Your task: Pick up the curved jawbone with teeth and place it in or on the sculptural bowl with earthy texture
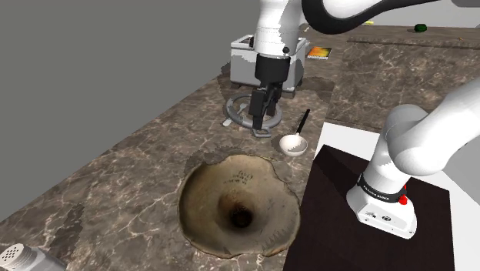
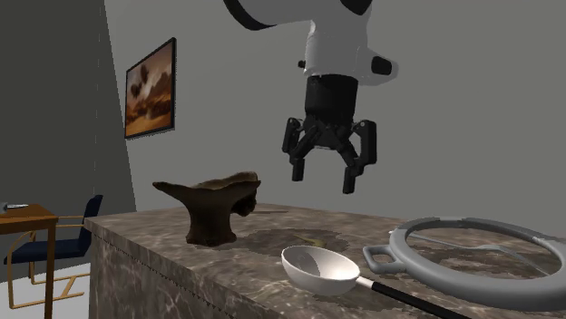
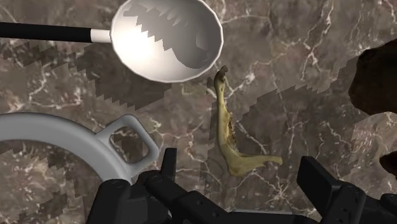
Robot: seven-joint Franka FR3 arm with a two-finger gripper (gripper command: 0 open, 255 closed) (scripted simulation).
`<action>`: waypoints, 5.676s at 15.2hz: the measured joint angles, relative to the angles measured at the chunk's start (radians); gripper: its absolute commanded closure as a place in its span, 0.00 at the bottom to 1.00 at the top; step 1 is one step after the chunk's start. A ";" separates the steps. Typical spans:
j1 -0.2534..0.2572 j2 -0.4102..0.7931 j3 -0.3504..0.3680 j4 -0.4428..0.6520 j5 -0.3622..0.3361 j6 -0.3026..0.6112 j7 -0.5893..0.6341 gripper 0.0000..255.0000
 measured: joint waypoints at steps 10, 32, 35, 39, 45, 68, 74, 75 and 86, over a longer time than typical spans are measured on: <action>0.008 0.015 0.024 -0.069 0.018 0.090 -0.002 0.00; 0.033 0.211 0.083 -0.006 -0.111 0.172 -0.189 0.00; 0.035 0.230 0.093 -0.033 -0.114 0.217 -0.193 0.00; 0.035 0.243 0.098 -0.053 -0.115 0.250 -0.193 0.00; 0.036 0.243 0.098 -0.056 -0.115 0.253 -0.193 1.00; 0.048 0.212 0.062 0.076 -0.129 0.089 -0.185 1.00; 0.046 0.202 0.054 0.143 -0.132 0.012 -0.180 1.00; 0.046 0.198 0.052 0.157 -0.133 -0.005 -0.179 1.00; 0.039 0.218 0.043 0.323 -0.146 -0.151 -0.165 1.00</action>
